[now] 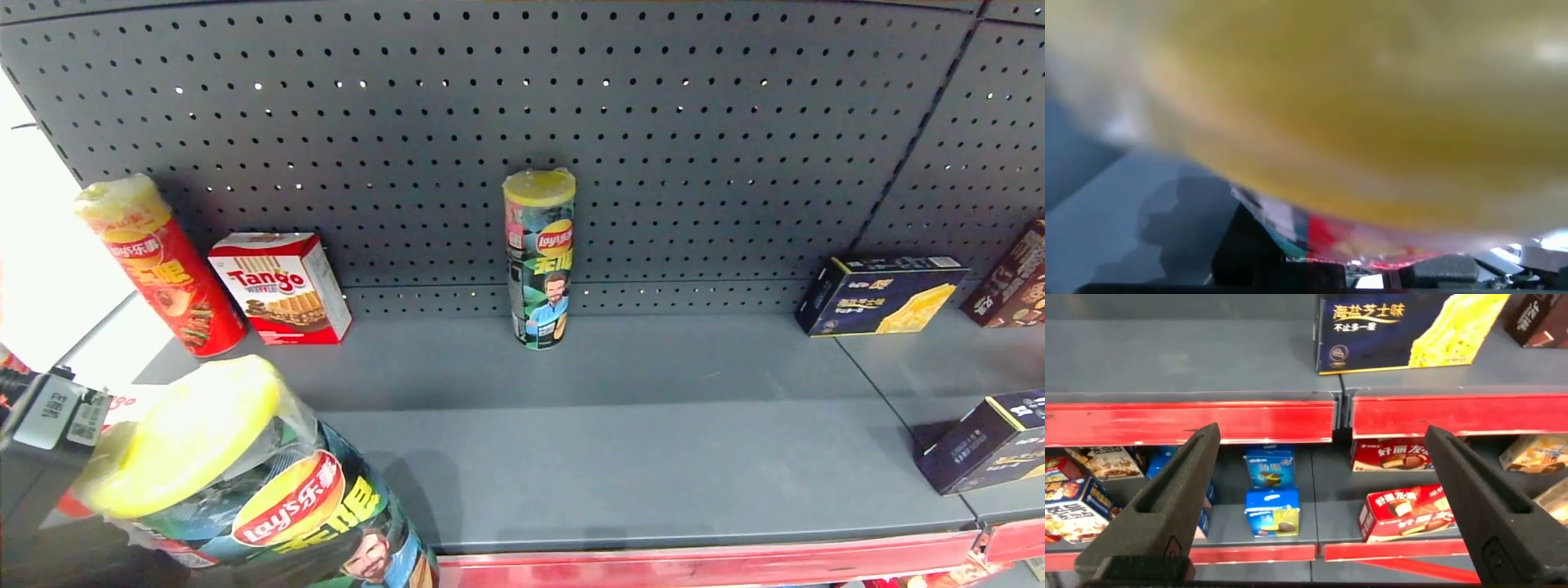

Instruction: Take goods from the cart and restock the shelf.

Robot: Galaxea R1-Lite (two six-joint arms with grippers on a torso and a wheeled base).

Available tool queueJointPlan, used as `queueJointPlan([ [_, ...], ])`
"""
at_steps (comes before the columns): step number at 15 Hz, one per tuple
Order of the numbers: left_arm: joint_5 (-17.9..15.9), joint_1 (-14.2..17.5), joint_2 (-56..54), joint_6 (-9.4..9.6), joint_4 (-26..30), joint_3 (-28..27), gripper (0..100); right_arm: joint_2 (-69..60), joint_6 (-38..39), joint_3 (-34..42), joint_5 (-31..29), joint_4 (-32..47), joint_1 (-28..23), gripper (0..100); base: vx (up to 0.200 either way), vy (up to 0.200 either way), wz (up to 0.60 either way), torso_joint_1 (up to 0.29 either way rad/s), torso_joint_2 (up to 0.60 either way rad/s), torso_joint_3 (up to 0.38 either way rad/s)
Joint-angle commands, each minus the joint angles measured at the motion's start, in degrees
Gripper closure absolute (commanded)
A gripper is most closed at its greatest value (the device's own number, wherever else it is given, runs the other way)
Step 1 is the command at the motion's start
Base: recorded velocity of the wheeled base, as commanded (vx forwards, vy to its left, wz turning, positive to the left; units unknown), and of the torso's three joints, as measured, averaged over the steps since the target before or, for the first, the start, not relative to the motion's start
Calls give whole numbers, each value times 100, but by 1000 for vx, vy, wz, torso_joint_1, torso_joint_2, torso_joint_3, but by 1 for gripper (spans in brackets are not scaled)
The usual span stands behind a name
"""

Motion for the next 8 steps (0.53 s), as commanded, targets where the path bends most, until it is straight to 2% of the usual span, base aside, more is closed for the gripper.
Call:
queueJointPlan([
  [1, 6, -29, 25, 39, -5, -18, 100, 7, -24, 0, 1, -2, -2, 0, 0, 0, 0, 0, 0, 0],
  [2, 6, -29, 60, 118, -14, -36, 100, 7, -24, 0, 10, -2, -2, 0, 0, 0, 0, 0, 0, 0],
  [3, 32, -11, 122, 382, -14, -44, 100, 7, -32, 0, 27, -2, -2, 0, 0, 0, 0, 0, 0, 0],
  [4, 138, -20, 122, 426, -14, -62, 100, 7, -41, 0, -8, 7, -2, 0, 0, 0, 0, 0, 0, 0],
  [6, 226, -20, 122, 417, -14, -141, 100, 25, -287, -26, 168, 7, 24, 0, 0, 0, 0, 0, 0, 0],
  [7, 252, -11, 130, 399, 21, -396, 100, 51, -322, -26, 221, 7, 24, 0, 0, 0, 0, 0, 0, 0],
  [8, 252, 15, 130, 294, 21, -528, 100, 51, -322, -35, 212, 7, 24, 0, 0, 0, 0, 0, 0, 0],
])
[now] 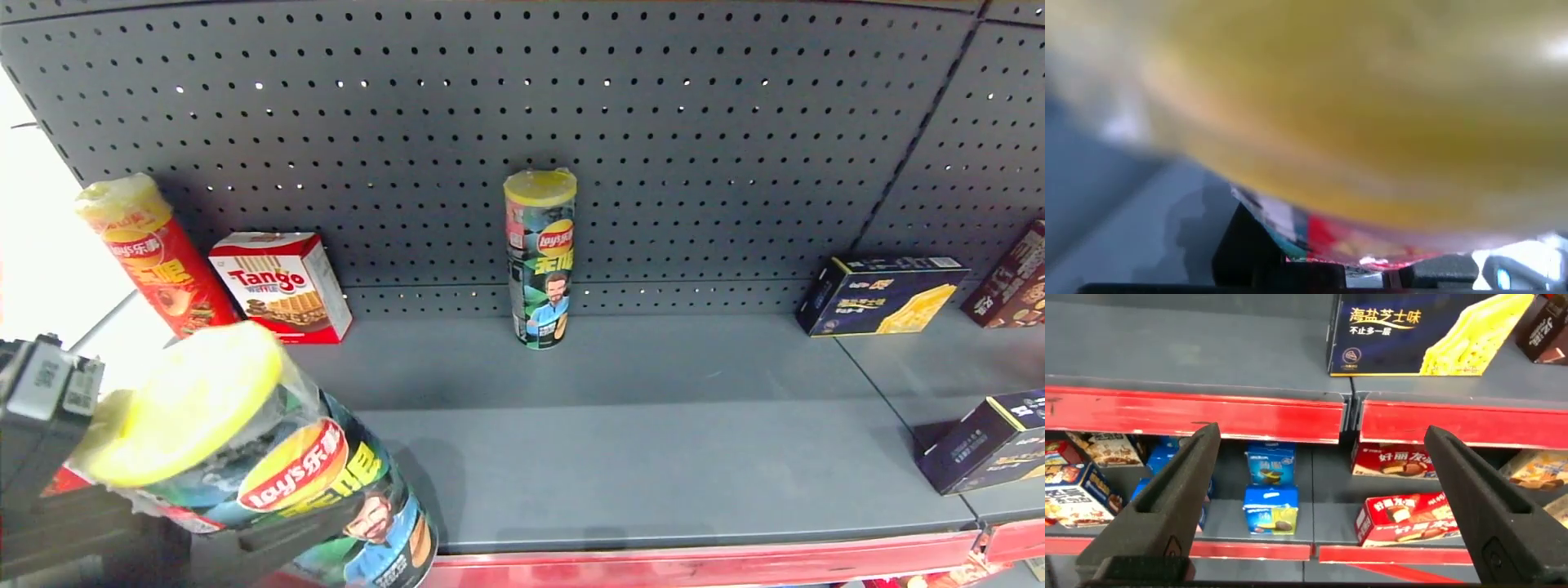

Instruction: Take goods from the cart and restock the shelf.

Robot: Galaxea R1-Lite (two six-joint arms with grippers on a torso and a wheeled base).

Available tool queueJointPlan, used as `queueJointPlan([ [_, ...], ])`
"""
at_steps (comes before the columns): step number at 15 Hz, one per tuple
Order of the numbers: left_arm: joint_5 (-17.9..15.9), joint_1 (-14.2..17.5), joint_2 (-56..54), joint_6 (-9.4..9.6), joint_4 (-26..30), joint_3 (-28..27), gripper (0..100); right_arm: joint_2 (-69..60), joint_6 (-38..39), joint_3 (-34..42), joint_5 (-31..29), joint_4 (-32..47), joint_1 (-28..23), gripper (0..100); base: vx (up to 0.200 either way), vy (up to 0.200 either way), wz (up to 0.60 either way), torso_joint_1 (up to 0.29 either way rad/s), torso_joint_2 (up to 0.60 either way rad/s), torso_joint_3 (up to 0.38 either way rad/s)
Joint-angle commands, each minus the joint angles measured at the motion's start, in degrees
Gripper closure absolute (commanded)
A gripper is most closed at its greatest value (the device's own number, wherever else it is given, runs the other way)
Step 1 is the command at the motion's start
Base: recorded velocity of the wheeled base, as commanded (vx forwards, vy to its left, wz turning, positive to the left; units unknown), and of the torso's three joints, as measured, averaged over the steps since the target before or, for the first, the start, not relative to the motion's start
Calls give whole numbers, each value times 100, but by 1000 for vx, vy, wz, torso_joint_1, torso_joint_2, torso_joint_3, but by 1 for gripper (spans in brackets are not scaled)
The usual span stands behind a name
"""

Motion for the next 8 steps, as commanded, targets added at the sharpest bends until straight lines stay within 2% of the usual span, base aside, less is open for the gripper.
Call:
queueJointPlan([
  [1, -23, 152, 27, -155, 1, -261, 100, 46, 21, -184, 35, 1, -33, 0, 0, 0, 0, 0, 0, 0],
  [2, -40, 222, 35, -164, -8, -278, 100, 388, 144, -773, 44, -52, -51, 0, 0, 0, 0, 0, 0, 0],
  [3, -49, 292, 44, -181, -8, -296, 100, 2164, 873, -2381, 61, -8, 37, 0, 0, 0, 0, 0, 0, 0],
  [4, -58, 345, 35, -173, -8, -217, 100, 2331, 786, -2689, 176, -61, 134, 0, 0, 0, 0, 0, 0, 0],
  [6, -58, 345, 27, -173, 19, -120, 100, 2595, 452, -2838, 615, 1, 433, 0, 0, 0, 0, 0, 0, 0],
  [8, -58, 345, 115, -173, -16, -129, 100, 3579, 276, -3093, 782, -482, 626, 0, 0, 0, 0, 0, 0, 0],
])
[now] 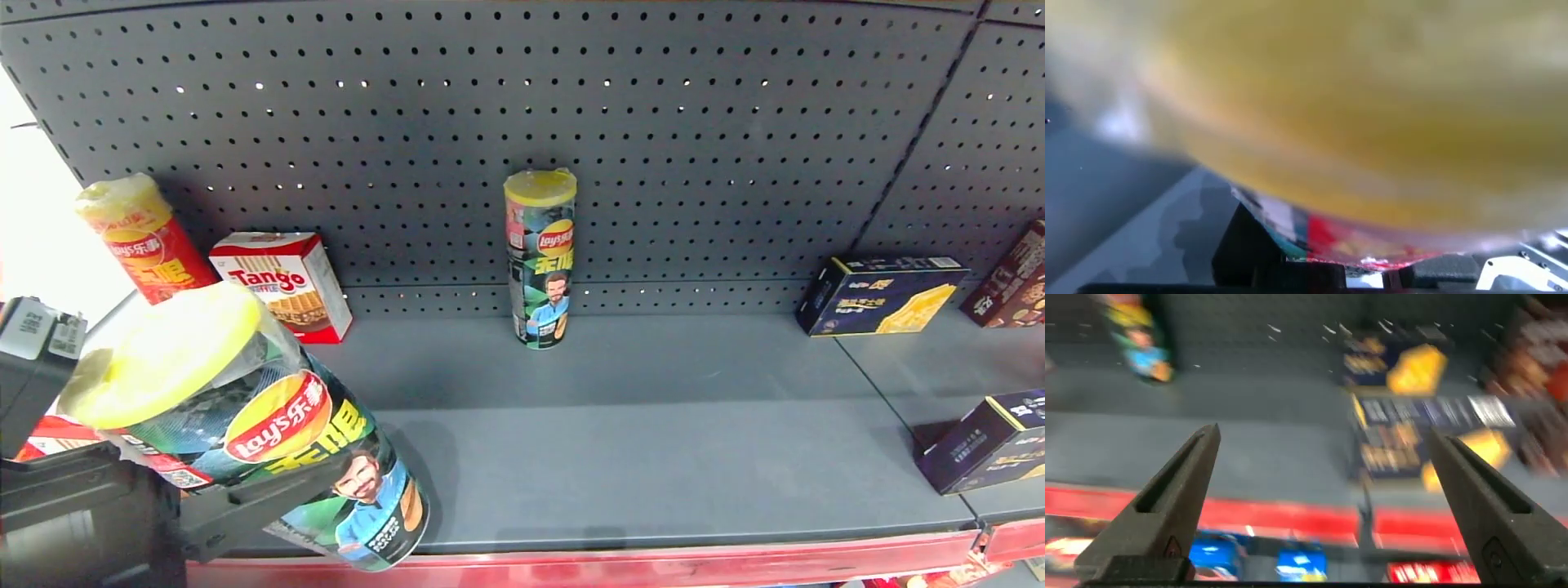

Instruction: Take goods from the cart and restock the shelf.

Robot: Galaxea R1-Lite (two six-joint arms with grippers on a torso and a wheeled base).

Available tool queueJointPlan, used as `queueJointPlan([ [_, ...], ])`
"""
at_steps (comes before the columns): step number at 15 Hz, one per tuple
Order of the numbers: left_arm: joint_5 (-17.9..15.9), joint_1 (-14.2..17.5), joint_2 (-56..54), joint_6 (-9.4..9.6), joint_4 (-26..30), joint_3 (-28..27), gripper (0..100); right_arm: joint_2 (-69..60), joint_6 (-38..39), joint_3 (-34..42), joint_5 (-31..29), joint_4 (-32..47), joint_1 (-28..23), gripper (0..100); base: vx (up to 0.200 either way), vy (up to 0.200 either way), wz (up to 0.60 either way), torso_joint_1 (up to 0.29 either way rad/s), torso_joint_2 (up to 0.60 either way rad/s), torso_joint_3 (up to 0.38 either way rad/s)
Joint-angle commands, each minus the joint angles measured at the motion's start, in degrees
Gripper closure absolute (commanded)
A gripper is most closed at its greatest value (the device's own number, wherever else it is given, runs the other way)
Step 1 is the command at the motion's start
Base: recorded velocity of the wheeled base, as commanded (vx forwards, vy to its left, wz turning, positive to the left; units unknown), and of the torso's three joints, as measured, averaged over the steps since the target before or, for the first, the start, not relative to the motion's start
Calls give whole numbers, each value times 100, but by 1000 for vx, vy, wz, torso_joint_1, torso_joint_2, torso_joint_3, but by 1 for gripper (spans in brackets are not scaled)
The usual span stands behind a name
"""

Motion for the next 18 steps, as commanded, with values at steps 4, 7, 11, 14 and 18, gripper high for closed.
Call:
queueJointPlan([
  [4, -3, 4, 39, -10, -3, 50, 100, 3029, -268, -1080, 265, -885, 1381, 0, 0, 0, 0, 0, 0, 0],
  [7, -3, -5, 47, -10, 6, 59, 100, 3829, -277, -1352, 291, -1122, 1838, 0, 0, 0, 0, 0, 0, 0],
  [11, -3, -5, 74, -18, 6, 6, 100, 4778, -259, -2038, 555, -1272, 1856, 0, 0, 0, 0, 0, 0, 0],
  [14, -3, 4, 74, -10, 15, 41, 100, 5244, -268, -2372, 722, -1298, 1961, 0, 0, 0, 0, 0, 0, 0],
  [18, -3, 13, 100, -18, 32, 50, 100, 6193, -277, -2970, 1056, -1887, 1979, 0, 0, 0, 0, 0, 0, 0],
])
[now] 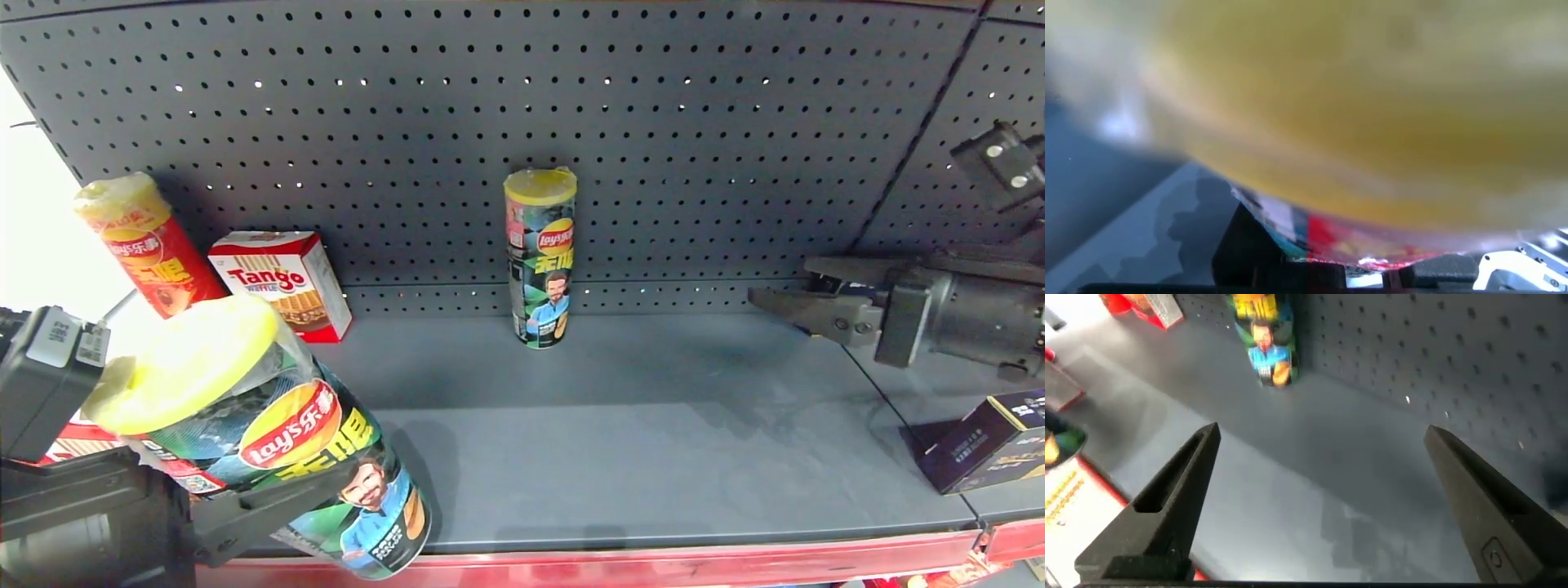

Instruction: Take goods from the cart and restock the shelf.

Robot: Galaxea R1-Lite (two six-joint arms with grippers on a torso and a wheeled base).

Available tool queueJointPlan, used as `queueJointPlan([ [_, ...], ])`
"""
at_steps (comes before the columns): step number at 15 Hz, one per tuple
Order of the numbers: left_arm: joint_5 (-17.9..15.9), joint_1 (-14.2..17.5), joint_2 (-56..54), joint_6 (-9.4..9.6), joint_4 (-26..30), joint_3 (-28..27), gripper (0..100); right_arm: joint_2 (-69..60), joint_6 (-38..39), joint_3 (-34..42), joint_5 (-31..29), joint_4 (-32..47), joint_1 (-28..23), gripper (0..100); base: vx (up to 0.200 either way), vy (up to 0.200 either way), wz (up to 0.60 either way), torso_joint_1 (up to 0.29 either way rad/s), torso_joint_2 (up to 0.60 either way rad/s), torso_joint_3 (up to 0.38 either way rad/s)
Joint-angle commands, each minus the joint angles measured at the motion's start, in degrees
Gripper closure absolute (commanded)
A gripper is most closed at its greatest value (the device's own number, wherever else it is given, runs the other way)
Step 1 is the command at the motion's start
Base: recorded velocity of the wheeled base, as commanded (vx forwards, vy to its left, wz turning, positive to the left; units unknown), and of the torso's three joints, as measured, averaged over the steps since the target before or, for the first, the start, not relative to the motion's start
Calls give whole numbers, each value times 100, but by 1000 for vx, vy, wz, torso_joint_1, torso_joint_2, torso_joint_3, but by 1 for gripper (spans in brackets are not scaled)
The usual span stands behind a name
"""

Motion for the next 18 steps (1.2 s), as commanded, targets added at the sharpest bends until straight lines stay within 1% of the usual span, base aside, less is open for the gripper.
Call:
queueJointPlan([
  [1, 2, 7, 17, -2, 1, -3, 100, 939, -50, -527, 489, -490, -15, 0, 0, 0, 0, 0, 0, 0],
  [2, 11, 7, 17, -2, 1, -3, 100, 1185, -138, -738, 752, -648, -42, 0, 0, 0, 0, 0, 0, 0],
  [4, 11, 24, 17, -2, 1, 6, 100, 1502, -314, -1002, 1060, -692, -42, 0, 0, 0, 0, 0, 0, 0],
  [5, 11, 112, 17, -11, 1, 24, 100, 1792, -489, -1274, 1745, -700, -59, 0, 0, 0, 0, 0, 0, 0],
  [6, 11, 138, 17, -46, 1, 15, 100, 1959, -604, -1450, 2211, -762, -50, 0, 0, 0, 0, 0, 0, 0],
  [8, 11, 138, 17, -46, 1, 15, 100, 2284, -639, -1670, 2958, -1043, -33, 0, 0, 0, 0, 0, 0, 0],
  [9, 11, 138, 17, -46, 1, 6, 100, 2495, -648, -1793, 3037, -1237, -7, 0, 0, 0, 0, 0, 0, 0],
  [11, 2, 138, 17, -46, 1, -3, 100, 2864, -656, -2083, 3055, -1386, 55, 0, 0, 0, 0, 0, 0, 0],
  [18, 2, 138, 131, -46, -34, -20, 100, 3637, -656, -2812, 3064, -1404, 187, 0, 0, 0, 0, 0, 0, 0],
])
